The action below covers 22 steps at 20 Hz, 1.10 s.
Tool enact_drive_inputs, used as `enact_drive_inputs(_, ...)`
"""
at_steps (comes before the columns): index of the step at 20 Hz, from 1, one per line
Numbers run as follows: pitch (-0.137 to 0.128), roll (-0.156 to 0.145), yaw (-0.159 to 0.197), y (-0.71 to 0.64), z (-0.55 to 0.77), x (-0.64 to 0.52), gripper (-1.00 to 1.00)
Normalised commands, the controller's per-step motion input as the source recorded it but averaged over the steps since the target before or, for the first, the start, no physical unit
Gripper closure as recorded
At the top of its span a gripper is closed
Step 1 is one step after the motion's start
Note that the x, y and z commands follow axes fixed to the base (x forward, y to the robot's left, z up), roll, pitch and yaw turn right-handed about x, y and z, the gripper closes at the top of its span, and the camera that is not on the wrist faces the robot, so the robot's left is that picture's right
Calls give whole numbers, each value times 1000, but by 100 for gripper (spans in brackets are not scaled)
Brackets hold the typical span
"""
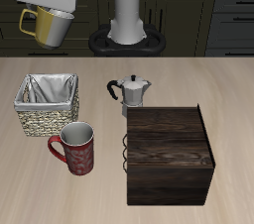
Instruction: Place the white and yellow mug in the basket
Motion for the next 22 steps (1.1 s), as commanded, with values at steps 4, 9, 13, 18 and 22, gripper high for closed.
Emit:
enact_drive_inputs(4, 7, -18, -23, -100, -289, 50, 100)
enact_drive_inputs(9, 29, -8, -20, -60, -355, -31, 100)
enact_drive_inputs(13, 38, 10, -3, 26, -390, -34, 100)
enact_drive_inputs(18, 43, -18, -16, -119, -453, -5, 100)
enact_drive_inputs(22, 43, -23, 12, -104, -402, 13, 100)
